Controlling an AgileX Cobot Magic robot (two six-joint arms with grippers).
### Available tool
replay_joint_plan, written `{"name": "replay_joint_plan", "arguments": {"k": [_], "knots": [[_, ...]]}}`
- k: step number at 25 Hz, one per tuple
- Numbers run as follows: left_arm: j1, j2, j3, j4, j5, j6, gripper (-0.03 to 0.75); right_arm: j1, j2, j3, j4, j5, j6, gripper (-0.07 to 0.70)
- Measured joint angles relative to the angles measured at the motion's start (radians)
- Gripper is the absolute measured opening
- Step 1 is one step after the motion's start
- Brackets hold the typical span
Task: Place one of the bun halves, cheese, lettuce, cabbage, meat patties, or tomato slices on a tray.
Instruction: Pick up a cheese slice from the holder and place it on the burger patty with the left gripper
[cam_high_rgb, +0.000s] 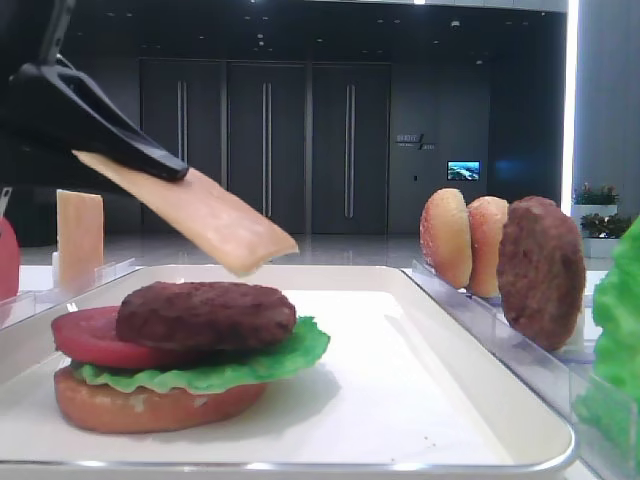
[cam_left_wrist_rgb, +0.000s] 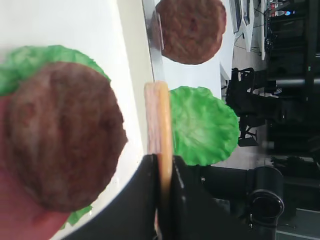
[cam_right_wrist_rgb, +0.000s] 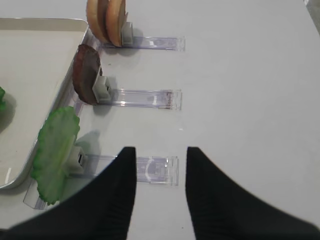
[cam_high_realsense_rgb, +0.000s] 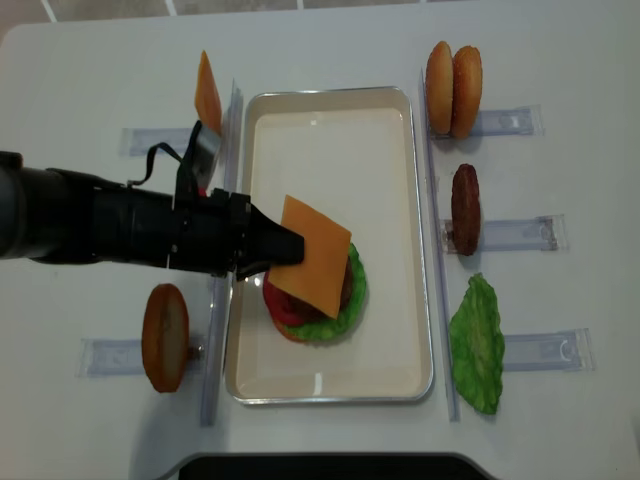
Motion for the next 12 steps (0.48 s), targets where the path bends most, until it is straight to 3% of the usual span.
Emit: {"name": "replay_joint_plan", "arguments": {"k": [6, 12], "knots": [[0.0, 0.034, 0.0, -0.002, -0.008, 0.02, 0.029, 0.0, 0.0, 0.0, 0.0, 0.0, 0.0, 0.238], [0.0, 0.034, 0.0, -0.003, -0.051, 0.02, 0.029, 0.0, 0.0, 0.0, 0.0, 0.0, 0.0, 0.238]]}}
